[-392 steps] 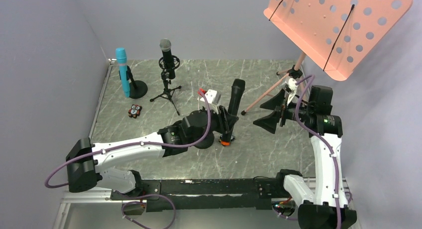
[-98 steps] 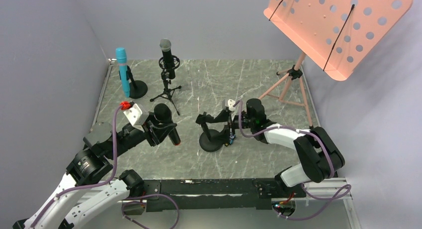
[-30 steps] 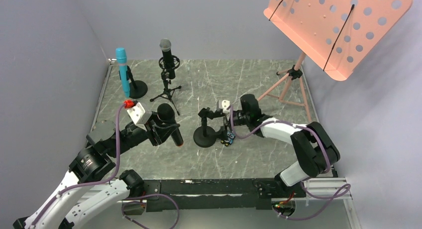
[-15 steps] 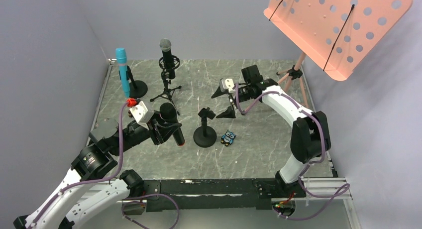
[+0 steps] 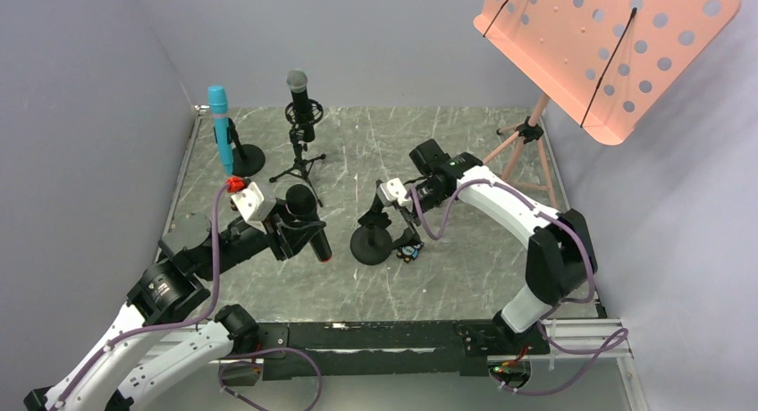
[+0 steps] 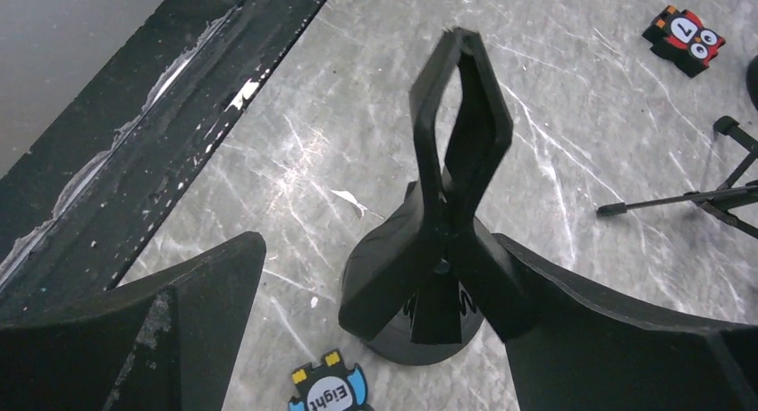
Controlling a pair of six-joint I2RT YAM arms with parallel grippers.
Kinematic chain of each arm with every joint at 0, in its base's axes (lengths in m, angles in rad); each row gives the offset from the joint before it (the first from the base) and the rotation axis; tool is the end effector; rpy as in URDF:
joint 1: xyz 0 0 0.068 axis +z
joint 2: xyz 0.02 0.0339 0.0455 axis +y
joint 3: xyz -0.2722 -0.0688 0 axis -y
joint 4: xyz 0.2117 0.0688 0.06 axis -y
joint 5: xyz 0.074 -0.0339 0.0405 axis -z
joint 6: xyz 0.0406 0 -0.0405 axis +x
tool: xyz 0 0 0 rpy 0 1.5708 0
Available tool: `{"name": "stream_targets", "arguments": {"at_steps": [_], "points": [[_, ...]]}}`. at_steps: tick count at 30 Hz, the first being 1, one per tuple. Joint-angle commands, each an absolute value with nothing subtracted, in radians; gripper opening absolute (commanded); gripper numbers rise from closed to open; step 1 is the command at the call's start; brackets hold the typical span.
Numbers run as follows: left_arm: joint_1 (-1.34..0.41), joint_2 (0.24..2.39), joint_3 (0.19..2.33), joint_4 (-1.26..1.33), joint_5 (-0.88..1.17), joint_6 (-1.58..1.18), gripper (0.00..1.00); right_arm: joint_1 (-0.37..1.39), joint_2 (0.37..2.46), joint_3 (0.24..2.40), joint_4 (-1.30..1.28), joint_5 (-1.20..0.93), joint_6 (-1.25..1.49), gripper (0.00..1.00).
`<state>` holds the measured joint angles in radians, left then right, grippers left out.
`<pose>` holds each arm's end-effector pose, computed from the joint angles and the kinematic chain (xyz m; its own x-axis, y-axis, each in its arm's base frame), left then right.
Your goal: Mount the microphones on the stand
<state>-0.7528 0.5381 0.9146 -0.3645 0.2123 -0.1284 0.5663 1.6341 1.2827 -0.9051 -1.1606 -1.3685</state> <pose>0.0487 -0.0574 0.3880 -0.0966 -0.0810 -0.9920 0.8164 0.5636 -0.1255 0.2201 0.1841 0.2828 0.2827 -0.2832 -0.9164 -0.8772 -0.4628 -0.1276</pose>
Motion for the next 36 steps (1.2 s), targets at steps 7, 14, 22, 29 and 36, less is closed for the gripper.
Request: {"name": "stream_targets", "arguments": {"at_steps": [7,14,22,29,36], "points": [[-0.749,0.523,0.931,-0.290,0.228,-0.143,0.00,0.574,1.438,1.063,-0.346,-1.035,-0.758,0.98],[-0.749,0.548,0.946,-0.285,0.240,-0.138,0.00,0.557,1.439,1.006,-0.134,-0.992,-0.536,1.00],[-0.750,0.562,0.951,-0.272,0.253,-0.133,0.00,0.488,1.401,0.939,0.024,-1.087,-0.416,1.00],[-0.749,0.623,0.989,-0.249,0.271,-0.104,0.00,0.472,1.363,0.938,-0.129,-1.104,-0.564,0.99],[-0.750,0.674,1.012,-0.217,0.284,-0.085,0.00,0.467,1.343,0.936,-0.189,-1.114,-0.629,0.88]]}}
